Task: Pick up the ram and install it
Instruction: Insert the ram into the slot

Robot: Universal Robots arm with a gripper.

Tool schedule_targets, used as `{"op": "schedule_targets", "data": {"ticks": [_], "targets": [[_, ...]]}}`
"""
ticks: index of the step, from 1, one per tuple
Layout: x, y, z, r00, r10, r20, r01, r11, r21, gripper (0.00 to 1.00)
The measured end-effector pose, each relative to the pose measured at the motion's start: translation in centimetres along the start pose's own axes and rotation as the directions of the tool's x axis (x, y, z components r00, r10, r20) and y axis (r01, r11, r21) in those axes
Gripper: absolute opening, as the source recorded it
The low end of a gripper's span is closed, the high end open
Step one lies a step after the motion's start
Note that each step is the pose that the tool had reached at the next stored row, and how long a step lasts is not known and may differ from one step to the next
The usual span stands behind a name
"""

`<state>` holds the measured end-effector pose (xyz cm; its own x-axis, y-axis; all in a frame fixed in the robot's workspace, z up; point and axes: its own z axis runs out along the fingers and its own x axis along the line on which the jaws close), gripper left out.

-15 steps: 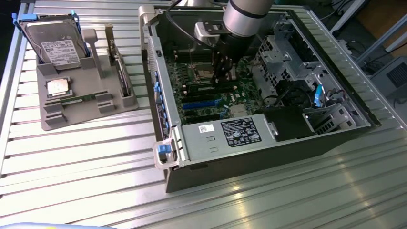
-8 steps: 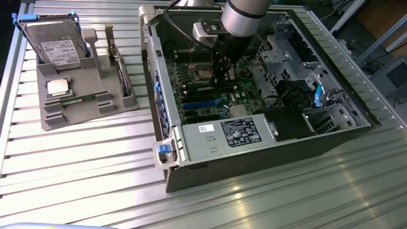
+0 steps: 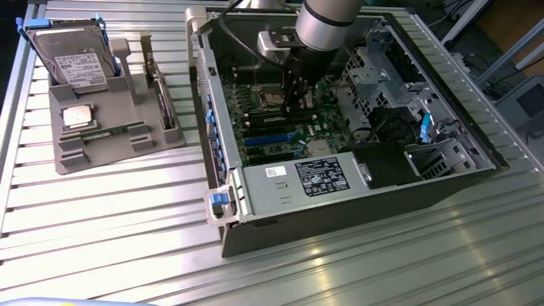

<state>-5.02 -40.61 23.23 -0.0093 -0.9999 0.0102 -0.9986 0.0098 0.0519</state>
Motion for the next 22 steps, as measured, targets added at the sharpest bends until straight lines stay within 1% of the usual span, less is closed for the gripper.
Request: {"op": "schedule_targets", "data": {"ticks": [5,7,8,9,10,11,12,13,14,15,17,18,19,20,22], "targets": [[0.0,0.00,0.07,1.0000,0.000,0.0000,0.000,1.0000,0.0000,0.13],[0.0,0.00,0.07,1.0000,0.000,0.0000,0.000,1.0000,0.0000,0.27],[0.0,0.00,0.01,1.0000,0.000,-0.0001,0.000,1.0000,-0.0001,0.27],[0.0,0.02,-0.35,1.0000,0.000,0.0001,0.000,1.0000,0.0001,0.27],[0.0,0.06,-1.27,1.0000,0.000,-0.0001,0.000,1.0000,0.0000,0.27],[0.0,0.07,-1.47,1.0000,0.000,-0.0022,0.000,1.0000,0.0001,0.27],[0.0,0.03,-1.47,1.0000,0.000,-0.0025,0.000,1.0000,0.0001,0.25],[0.0,-0.39,-1.50,1.0000,0.000,-0.0027,0.000,1.0000,-0.0014,0.18],[0.0,-1.18,-1.53,1.0000,0.000,-0.0027,0.000,1.0000,-0.0051,0.12],[0.0,-2.05,-1.57,1.0000,0.000,-0.0026,0.000,1.0000,-0.0092,0.11],[0.0,-4.35,-1.69,1.0000,0.000,-0.0028,0.000,0.9998,-0.0177,0.11],[-0.1,-5.68,-1.77,1.0000,0.000,-0.0028,0.000,0.9998,-0.0220,0.11],[-0.1,-6.41,-1.80,1.0000,0.000,-0.0028,0.000,0.9997,-0.0235,0.11],[-0.1,-6.90,-1.83,1.0000,0.000,-0.0028,0.000,0.9997,-0.0244,0.11],[-0.1,-8.65,-1.92,1.0000,0.000,-0.0029,0.000,0.9996,-0.0269,0.11]]}}
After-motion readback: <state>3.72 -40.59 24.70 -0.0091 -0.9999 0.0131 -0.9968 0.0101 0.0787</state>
